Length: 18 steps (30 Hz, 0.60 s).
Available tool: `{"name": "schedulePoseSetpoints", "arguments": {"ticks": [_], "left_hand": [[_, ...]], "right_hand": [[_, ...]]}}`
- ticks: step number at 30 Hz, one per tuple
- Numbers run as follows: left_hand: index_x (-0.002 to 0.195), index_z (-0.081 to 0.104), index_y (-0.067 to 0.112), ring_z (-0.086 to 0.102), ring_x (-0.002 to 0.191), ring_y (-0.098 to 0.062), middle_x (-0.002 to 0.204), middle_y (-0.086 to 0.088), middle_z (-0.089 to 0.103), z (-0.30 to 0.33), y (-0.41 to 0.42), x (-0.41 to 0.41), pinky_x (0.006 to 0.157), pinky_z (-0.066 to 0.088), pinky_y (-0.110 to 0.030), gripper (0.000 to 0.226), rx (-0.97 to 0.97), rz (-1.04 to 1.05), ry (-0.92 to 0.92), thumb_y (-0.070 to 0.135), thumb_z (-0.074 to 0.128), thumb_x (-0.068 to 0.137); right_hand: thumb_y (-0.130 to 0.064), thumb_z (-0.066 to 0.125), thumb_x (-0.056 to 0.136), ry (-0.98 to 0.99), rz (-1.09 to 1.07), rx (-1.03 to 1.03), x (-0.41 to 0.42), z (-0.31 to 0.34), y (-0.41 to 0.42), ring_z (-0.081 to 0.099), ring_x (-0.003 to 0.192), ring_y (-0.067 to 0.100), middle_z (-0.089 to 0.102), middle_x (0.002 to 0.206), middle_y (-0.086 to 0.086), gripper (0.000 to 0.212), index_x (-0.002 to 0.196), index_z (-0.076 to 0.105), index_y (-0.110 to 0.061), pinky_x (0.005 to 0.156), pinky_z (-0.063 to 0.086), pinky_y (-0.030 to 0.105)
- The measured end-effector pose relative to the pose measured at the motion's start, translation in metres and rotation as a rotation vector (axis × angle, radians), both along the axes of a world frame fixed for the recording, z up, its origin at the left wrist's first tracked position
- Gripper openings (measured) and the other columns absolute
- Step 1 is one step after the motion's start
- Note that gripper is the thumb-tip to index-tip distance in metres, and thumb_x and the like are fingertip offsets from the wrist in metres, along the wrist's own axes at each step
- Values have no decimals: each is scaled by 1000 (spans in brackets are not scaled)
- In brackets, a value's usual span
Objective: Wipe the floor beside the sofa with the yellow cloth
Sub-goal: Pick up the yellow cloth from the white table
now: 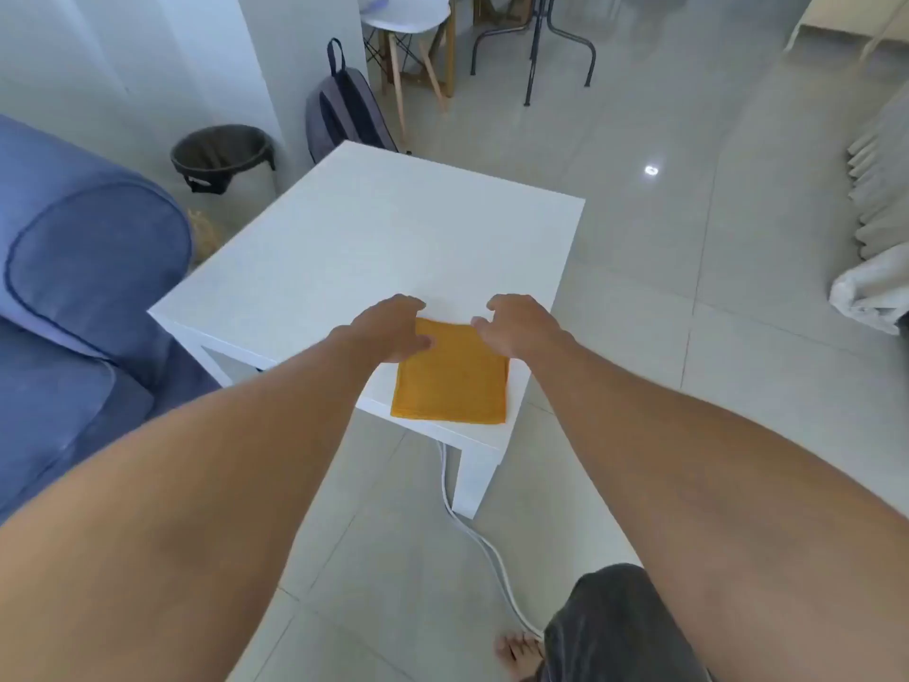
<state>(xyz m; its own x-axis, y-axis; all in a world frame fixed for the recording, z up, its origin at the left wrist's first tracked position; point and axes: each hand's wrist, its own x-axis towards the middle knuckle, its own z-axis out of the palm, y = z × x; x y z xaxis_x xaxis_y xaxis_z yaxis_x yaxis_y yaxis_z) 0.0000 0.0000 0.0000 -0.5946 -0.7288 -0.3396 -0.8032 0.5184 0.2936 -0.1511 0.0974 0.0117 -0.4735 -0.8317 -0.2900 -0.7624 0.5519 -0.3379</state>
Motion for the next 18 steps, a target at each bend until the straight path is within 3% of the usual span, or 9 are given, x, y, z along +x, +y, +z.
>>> {"name": "schedulePoseSetpoints", "arguments": {"ticks": [3, 6, 10, 13, 16, 18], "left_hand": [[154, 17, 18, 29, 145, -28, 159, -5, 26, -30, -6, -7, 116, 30, -43, 78, -34, -77, -36, 39, 59, 91], [150, 30, 18, 41, 135, -31, 148, -8, 38, -42, -13, -9, 109, 38, -44, 77, -134, -47, 10, 41, 66, 86], [124, 62, 10, 56, 117, -30, 126, -9, 62, -43, -12, -12, 95, 46, -37, 42, -215, -30, 53, 31, 64, 87], [108, 67, 4, 58, 99, -29, 102, -11, 61, -41, 1, -11, 80, 44, -33, 28, -260, -5, 73, 25, 59, 90], [111, 62, 6, 55, 104, -29, 110, -12, 59, -31, 13, -4, 83, 43, -32, 24, -293, 63, 200, 20, 55, 94], [119, 59, 5, 55, 109, -29, 120, -14, 60, -21, 23, 7, 84, 42, -30, 29, -281, 99, 261, 19, 55, 94]], "right_hand": [[-37, 40, 99, 53, -7, -109, 1, -41, -3, 47, 129, 29, 55, 138, 7, 45, 135, 54, -14, 105, 39, 44], [-37, 39, 98, 137, -22, -303, 9, -70, -3, 50, 122, 30, 61, 129, 7, 43, 126, 62, -13, 102, 38, 46], [-38, 39, 95, 115, -18, -412, 17, -80, 1, 51, 115, 29, 66, 118, 5, 41, 114, 68, -15, 98, 39, 46], [-35, 42, 89, 84, 17, -377, 21, -67, 3, 49, 112, 30, 63, 110, 5, 35, 110, 61, -15, 96, 38, 47], [-25, 53, 81, 86, 74, -346, 25, -49, 10, 45, 102, 28, 53, 101, 5, 37, 117, 51, -14, 97, 40, 45], [-22, 59, 75, 156, 124, -322, 33, -41, 15, 50, 107, 29, 59, 106, 7, 45, 120, 53, -14, 96, 43, 44]]}}
